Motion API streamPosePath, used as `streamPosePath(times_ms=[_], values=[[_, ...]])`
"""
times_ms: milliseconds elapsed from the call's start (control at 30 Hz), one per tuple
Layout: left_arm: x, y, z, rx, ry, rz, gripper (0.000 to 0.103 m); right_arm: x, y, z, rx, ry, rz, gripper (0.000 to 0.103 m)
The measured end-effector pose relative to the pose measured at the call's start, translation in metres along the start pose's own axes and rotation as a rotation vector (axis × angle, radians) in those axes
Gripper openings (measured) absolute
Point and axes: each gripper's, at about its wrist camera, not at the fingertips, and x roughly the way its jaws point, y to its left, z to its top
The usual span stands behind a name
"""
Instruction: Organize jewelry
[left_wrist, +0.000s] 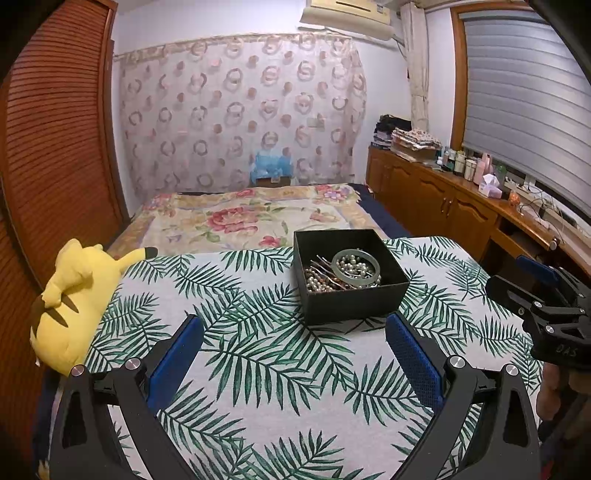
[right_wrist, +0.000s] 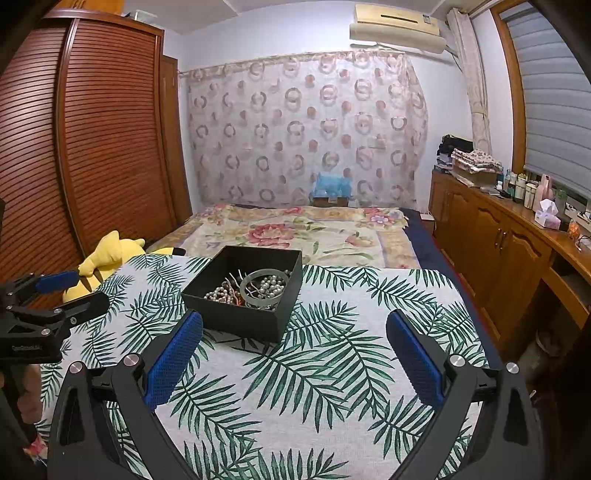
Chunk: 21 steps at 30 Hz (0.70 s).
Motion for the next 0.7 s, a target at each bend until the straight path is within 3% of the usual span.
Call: streamPosePath(times_ms=[700], values=[[0.0, 0.0009, -0.0013, 0.0, -0.002, 0.0, 0.095, 0.0005, 0.0019, -0.0004, -0.001, 0.0, -0.003, 0.1]])
